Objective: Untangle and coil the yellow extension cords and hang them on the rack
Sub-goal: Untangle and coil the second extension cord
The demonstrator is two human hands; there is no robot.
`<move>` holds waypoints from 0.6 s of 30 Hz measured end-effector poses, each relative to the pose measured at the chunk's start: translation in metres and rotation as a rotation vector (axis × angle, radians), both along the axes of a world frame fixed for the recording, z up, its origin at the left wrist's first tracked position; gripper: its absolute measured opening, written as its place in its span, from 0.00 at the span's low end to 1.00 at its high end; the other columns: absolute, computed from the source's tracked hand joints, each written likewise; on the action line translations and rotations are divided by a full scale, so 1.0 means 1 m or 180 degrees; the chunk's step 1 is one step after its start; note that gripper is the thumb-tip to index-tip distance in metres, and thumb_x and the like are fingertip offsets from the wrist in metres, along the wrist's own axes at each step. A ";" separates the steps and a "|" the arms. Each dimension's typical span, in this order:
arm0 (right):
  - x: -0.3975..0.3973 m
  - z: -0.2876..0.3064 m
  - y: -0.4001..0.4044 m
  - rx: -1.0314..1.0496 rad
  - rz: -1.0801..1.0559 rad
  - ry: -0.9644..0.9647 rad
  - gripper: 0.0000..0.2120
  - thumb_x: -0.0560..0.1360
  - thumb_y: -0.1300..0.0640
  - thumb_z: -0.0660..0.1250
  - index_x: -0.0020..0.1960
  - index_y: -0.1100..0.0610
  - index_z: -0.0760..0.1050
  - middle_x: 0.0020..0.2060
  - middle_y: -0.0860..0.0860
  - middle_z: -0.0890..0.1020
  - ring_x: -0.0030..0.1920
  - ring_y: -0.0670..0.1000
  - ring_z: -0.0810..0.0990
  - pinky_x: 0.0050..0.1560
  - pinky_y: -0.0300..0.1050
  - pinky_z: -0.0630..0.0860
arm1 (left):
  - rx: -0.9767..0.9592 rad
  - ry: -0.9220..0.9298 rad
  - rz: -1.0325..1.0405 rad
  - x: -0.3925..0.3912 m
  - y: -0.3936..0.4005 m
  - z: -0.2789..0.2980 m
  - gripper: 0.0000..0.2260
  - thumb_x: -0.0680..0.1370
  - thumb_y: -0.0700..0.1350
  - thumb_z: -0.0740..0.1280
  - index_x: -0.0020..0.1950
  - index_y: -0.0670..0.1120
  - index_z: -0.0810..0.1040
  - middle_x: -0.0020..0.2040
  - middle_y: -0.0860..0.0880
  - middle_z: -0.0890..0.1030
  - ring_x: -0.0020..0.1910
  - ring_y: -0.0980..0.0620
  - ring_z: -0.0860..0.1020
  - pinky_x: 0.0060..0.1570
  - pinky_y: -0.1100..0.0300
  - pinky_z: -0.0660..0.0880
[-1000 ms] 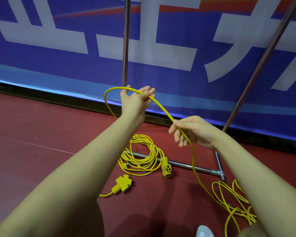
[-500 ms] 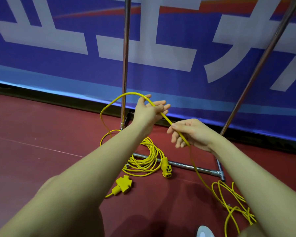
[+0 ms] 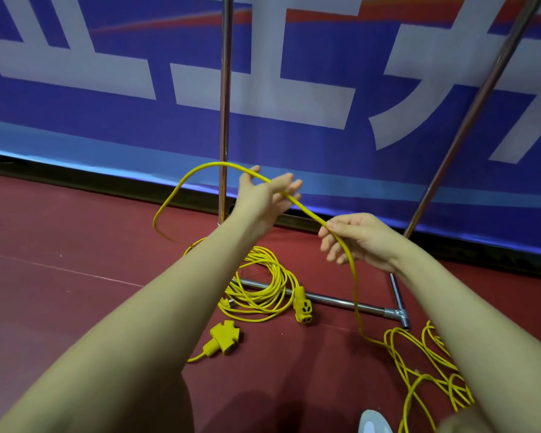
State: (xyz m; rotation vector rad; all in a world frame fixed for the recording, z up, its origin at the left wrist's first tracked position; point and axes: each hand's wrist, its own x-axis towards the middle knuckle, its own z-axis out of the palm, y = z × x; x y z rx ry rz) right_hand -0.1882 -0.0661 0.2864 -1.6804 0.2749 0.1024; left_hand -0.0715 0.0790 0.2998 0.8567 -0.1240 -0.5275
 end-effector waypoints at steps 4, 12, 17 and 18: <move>0.005 0.003 0.007 -0.0006 -0.0085 0.0002 0.09 0.79 0.58 0.60 0.45 0.62 0.76 0.30 0.53 0.82 0.28 0.50 0.82 0.27 0.37 0.76 | 0.0286 -0.0546 -0.0373 -0.021 -0.010 -0.005 0.31 0.75 0.26 0.62 0.69 0.50 0.55 0.49 0.40 0.80 0.43 0.46 0.82 0.49 0.56 0.78; 0.011 0.002 0.023 -0.0213 -0.0051 -0.0130 0.14 0.81 0.55 0.58 0.43 0.62 0.76 0.29 0.54 0.82 0.27 0.50 0.81 0.27 0.36 0.75 | 0.0154 -0.0676 0.0058 -0.003 -0.005 -0.003 0.32 0.77 0.26 0.60 0.73 0.51 0.54 0.50 0.40 0.79 0.44 0.45 0.82 0.46 0.55 0.79; 0.004 0.000 0.010 -0.0183 0.0254 0.0113 0.13 0.81 0.58 0.57 0.45 0.63 0.77 0.32 0.56 0.82 0.31 0.52 0.82 0.36 0.41 0.76 | -0.0054 -0.0199 0.0582 0.021 0.011 -0.002 0.31 0.77 0.25 0.58 0.73 0.49 0.54 0.59 0.35 0.76 0.49 0.41 0.80 0.49 0.54 0.78; 0.004 -0.001 0.008 -0.0255 0.0248 0.0124 0.13 0.81 0.59 0.57 0.45 0.62 0.77 0.33 0.56 0.83 0.32 0.52 0.82 0.38 0.42 0.76 | -0.0093 -0.0092 0.0629 0.025 0.014 -0.004 0.31 0.77 0.25 0.58 0.73 0.49 0.53 0.61 0.34 0.75 0.50 0.41 0.80 0.50 0.54 0.78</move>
